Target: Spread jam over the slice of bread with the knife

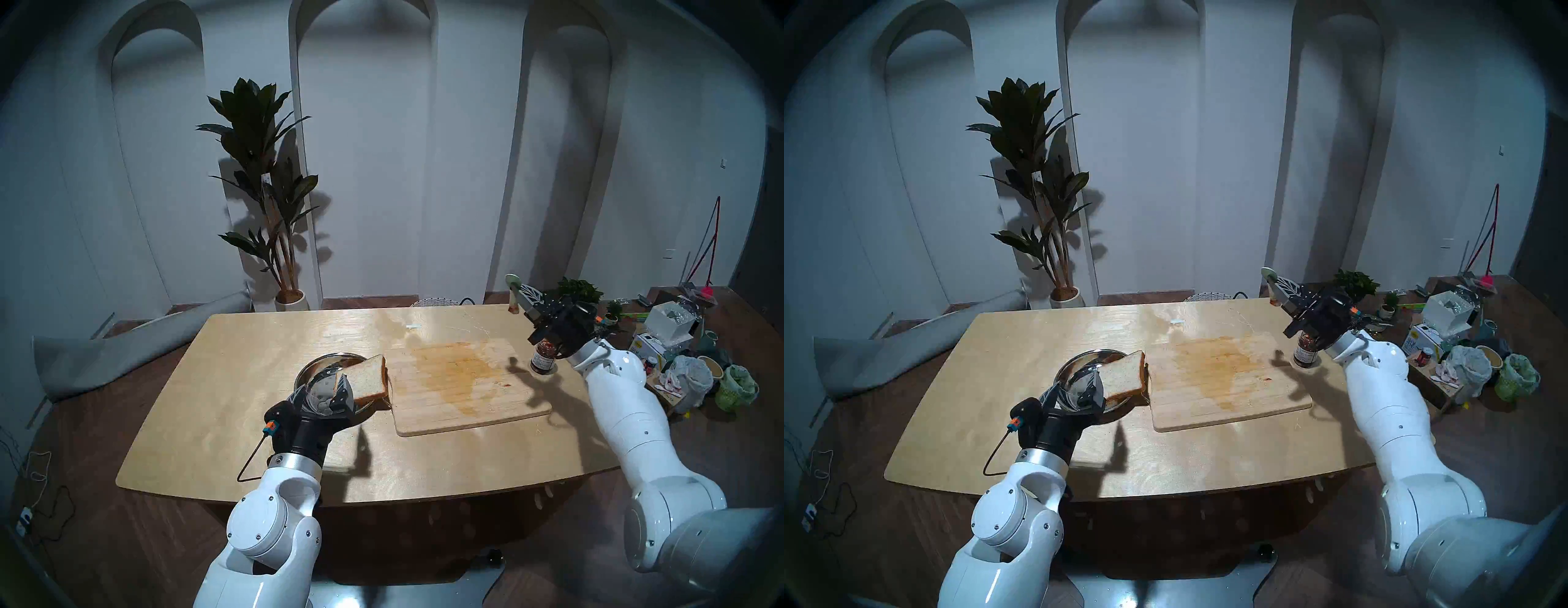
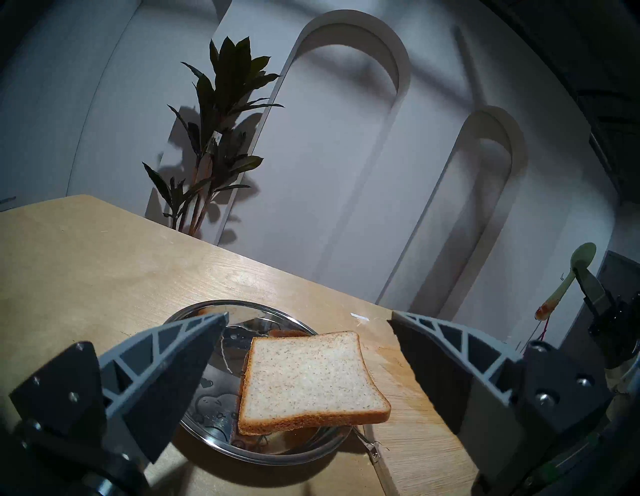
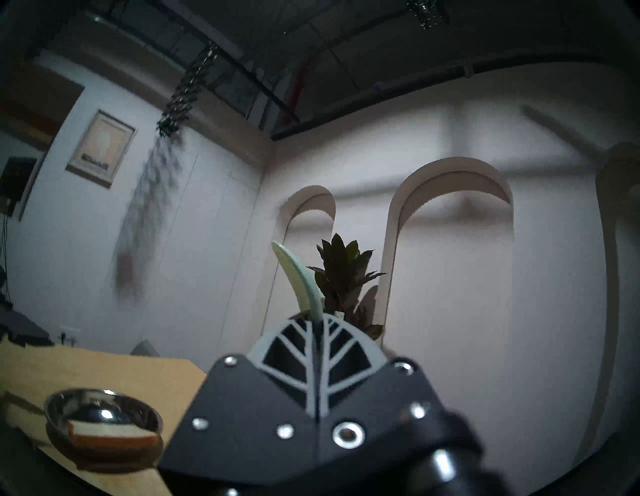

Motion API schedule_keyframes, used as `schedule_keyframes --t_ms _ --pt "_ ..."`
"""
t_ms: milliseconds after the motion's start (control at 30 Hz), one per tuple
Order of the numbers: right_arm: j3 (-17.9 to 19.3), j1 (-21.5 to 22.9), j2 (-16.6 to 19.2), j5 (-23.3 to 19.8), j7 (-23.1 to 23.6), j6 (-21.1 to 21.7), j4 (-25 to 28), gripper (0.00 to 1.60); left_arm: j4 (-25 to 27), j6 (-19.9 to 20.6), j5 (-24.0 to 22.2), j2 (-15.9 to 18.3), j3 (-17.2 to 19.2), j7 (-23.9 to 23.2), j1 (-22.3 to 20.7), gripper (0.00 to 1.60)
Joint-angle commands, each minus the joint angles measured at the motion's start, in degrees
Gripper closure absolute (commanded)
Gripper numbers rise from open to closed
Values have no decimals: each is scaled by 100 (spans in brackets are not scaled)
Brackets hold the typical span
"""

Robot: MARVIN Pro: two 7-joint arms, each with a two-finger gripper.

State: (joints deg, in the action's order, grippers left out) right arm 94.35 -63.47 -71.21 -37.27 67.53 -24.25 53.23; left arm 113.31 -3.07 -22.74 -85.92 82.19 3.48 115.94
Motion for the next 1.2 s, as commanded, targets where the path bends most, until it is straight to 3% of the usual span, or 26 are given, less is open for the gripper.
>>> schedule_keyframes --t_ms 0,333,967,1167 --pt "-248 -149 -660 -622 -270 578 455 160 184 50 88 120 36 -42 -65 0" --pt "-499 -241 -1317 -1425 -806 1417 761 160 209 139 203 273 198 -48 -85 0" --pt "-402 -666 -2490 -2870 -2353 2940 498 160 110 595 428 564 493 -74 -158 0" --pt "-464 -657 -2668 -3287 -2839 3363 489 160 132 751 450 650 582 -125 -227 0"
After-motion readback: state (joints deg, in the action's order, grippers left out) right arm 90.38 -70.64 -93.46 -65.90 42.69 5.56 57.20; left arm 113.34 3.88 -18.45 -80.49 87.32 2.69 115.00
